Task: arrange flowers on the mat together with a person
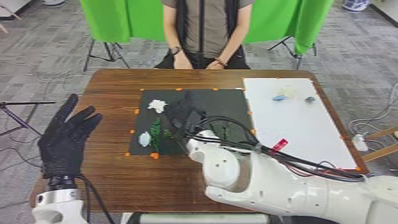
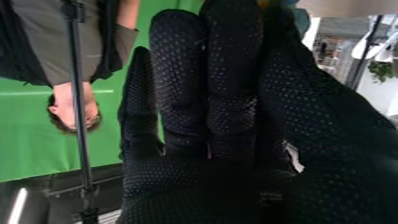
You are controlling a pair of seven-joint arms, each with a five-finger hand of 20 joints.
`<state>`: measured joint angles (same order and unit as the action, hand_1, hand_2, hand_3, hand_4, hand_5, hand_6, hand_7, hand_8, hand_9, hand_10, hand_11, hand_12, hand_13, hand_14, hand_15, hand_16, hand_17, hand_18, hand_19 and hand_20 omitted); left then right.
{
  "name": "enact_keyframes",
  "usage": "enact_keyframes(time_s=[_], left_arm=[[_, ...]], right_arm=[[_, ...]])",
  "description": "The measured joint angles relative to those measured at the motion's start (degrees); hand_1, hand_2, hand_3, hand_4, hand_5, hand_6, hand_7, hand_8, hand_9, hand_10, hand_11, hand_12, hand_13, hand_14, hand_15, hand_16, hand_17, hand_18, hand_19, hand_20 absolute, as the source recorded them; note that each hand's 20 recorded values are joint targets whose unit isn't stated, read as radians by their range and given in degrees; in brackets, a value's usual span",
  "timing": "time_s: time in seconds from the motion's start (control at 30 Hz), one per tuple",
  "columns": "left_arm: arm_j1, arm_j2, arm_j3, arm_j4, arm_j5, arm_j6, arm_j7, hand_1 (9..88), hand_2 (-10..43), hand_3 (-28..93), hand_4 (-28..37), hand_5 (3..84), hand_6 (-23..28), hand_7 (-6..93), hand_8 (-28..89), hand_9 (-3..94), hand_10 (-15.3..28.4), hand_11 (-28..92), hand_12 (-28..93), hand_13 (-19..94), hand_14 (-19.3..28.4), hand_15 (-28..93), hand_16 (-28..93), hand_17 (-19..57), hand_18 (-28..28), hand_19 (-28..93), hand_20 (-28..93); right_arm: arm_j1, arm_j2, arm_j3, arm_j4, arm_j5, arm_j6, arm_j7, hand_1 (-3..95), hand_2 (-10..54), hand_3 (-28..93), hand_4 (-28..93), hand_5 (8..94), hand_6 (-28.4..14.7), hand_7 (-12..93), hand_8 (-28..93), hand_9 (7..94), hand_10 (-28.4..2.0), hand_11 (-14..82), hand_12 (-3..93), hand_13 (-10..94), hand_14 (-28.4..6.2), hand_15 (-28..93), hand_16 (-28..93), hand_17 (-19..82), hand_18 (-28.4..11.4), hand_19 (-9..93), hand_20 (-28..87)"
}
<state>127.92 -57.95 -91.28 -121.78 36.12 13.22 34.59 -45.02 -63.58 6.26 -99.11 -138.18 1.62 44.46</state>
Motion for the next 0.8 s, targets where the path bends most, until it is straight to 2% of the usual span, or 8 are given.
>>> enact_keyframes(time_s=[0.2, 0.37, 0.53, 0.6, 0.8], left_arm=[[-0.6, 0.13, 0.14, 0.23, 0.00, -0.17, -0.06, 21.4, 7.8, 76, -28.2, 35.0, 7.2, 12.3, -9, 39.2, 19.1, 27, 11, 32, 24.8, 53, -8, -4.1, 24.0, 61, 9], [-1.7, 0.40, 0.67, 0.80, 0.04, -0.58, -0.45, 21.4, 8.0, 76, -28.2, 35.1, 7.3, 12.3, -9, 39.1, 19.1, 27, 11, 32, 24.8, 53, -8, -4.1, 24.0, 61, 9], [-2.2, 0.55, 0.68, 0.82, 0.18, -0.88, -0.86, 21.4, 7.9, 76, -28.2, 35.1, 7.3, 12.3, -9, 39.0, 19.1, 27, 11, 32, 24.7, 53, -8, -4.1, 24.0, 61, 9], [-2.2, 0.57, 0.68, 0.82, 0.18, -0.90, -0.88, 21.4, 7.9, 76, -28.2, 35.1, 7.3, 12.3, -9, 39.0, 19.1, 27, 11, 32, 24.7, 53, -8, -4.1, 24.0, 61, 9], [-2.0, 0.67, 0.68, 0.79, 0.18, -0.89, -0.99, 21.6, 8.0, 76, -28.2, 35.2, 7.4, 12.3, -9, 39.0, 19.0, 27, 11, 32, 24.7, 53, -8, -4.1, 23.9, 61, 9]], right_arm=[[0.1, -0.2, -0.2, 0.9, 0.3, -3.3, -0.1, 50.6, -9.5, 65, -28, 73.3, 4.0, 21, -7, 83.6, -7.9, 31.9, 30.2, 68, -7.5, 61, 20, 15, -15.4, 61, 21], [0.2, -0.4, -0.5, 1.5, 1.8, -4.3, 0.6, 46.2, -9.5, 69, -28, 69.4, 3.4, 19, -7, 81.6, -8.9, 34.7, 27.7, 67, -8.3, 62, 19, 14, -15.9, 61, 21], [0.1, -0.5, -0.6, 1.5, 1.8, -4.8, 0.8, 43.7, -9.5, 71, -28, 67.9, 3.6, 19, -9, 80.3, -9.4, 37.3, 24.6, 66, -8.6, 62, 18, 14, -16.0, 61, 21], [0.1, -0.6, -0.6, 1.4, 1.7, -4.9, 0.8, 42.0, -9.5, 73, -28, 66.3, 3.2, 19, -14, 79.6, -9.7, 38.2, 23.4, 66, -8.8, 63, 18, 14, -16.2, 62, 21], [-0.1, -0.7, -0.1, 0.7, 1.7, -5.5, 0.8, 40.7, -9.5, 72, -28, 63.4, 2.3, 18, -15, 78.4, -10.1, 39.8, 21.4, 65, -9.7, 64, 18, 13, -16.5, 62, 21]])
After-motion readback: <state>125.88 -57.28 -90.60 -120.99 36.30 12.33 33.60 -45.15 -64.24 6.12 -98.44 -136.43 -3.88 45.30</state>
